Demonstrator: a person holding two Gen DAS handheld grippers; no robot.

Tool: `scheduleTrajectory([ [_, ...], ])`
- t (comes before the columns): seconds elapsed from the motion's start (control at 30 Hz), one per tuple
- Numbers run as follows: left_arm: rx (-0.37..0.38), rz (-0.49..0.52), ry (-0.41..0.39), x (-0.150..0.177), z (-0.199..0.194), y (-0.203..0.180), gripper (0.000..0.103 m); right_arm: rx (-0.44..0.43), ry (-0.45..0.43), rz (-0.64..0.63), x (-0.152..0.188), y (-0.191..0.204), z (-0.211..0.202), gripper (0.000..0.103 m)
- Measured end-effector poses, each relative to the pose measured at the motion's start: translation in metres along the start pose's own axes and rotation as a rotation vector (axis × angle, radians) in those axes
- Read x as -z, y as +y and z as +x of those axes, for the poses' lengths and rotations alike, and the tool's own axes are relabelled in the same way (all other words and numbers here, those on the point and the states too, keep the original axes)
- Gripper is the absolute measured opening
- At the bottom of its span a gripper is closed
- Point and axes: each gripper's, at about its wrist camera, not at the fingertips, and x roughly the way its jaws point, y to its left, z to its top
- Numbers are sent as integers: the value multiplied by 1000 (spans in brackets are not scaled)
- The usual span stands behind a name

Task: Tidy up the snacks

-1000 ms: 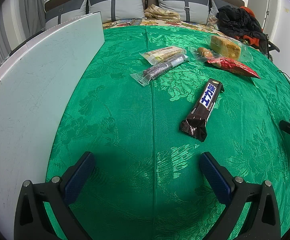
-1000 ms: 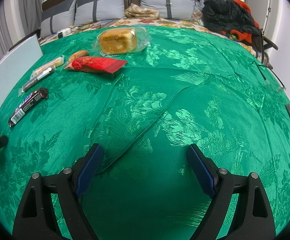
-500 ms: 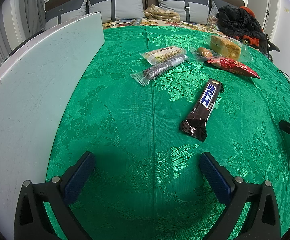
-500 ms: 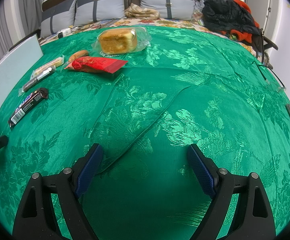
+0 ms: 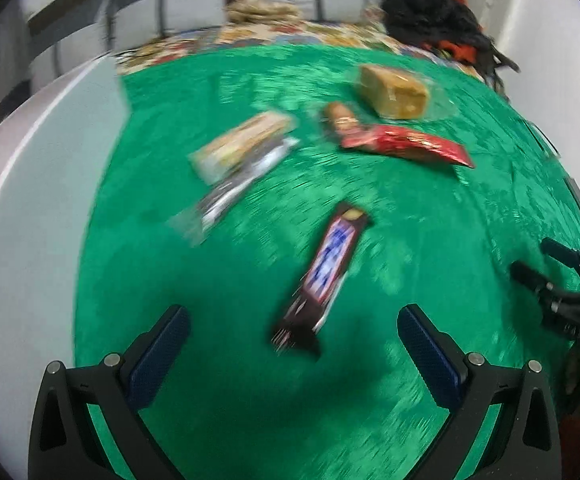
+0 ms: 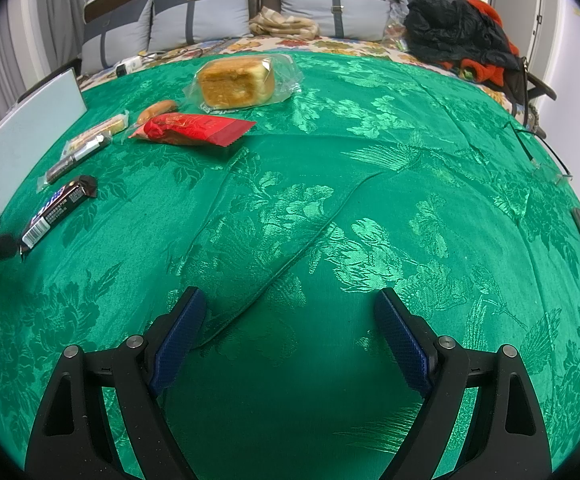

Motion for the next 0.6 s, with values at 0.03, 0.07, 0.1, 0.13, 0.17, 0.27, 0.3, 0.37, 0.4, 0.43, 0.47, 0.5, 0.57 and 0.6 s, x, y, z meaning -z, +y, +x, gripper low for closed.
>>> scheduleTrajectory([
  [0.03,-7,16,12,-9,8,-6,101,0,0,0,0,0,0,90],
  [0.07,-17,25,22,-14,14,-8,100,0,0,0,0,0,0,90],
  [0.1,-26,31,35,-17,20,-11,94,0,0,0,0,0,0,89],
  [0.13,-28,33,48,-19,24,-13,86,0,0,0,0,0,0,90],
  [0.17,-25,33,62,-20,28,-14,83,0,0,0,0,0,0,90],
  [0.27,-50,34,51,-19,31,-18,74,-1,0,1,0,0,0,90],
  [0.3,-39,22,36,-18,29,-19,62,-1,0,1,0,0,0,90],
  [0.37,-49,13,18,-16,25,-19,35,0,0,1,0,0,0,90],
  [0.4,-58,3,22,-15,23,-19,24,0,0,1,0,0,0,90],
  [0.43,-68,-12,26,-13,21,-18,17,0,0,1,0,0,0,90],
  [0.47,-78,-32,28,-10,19,-16,17,0,0,1,0,0,0,90],
  [0.5,-86,-57,27,-6,17,-11,17,0,0,1,0,0,0,90],
  [0.57,-106,-103,21,6,10,-1,17,0,0,1,0,0,0,90],
  [0.6,-113,-118,19,11,7,3,17,0,0,1,0,0,0,90],
])
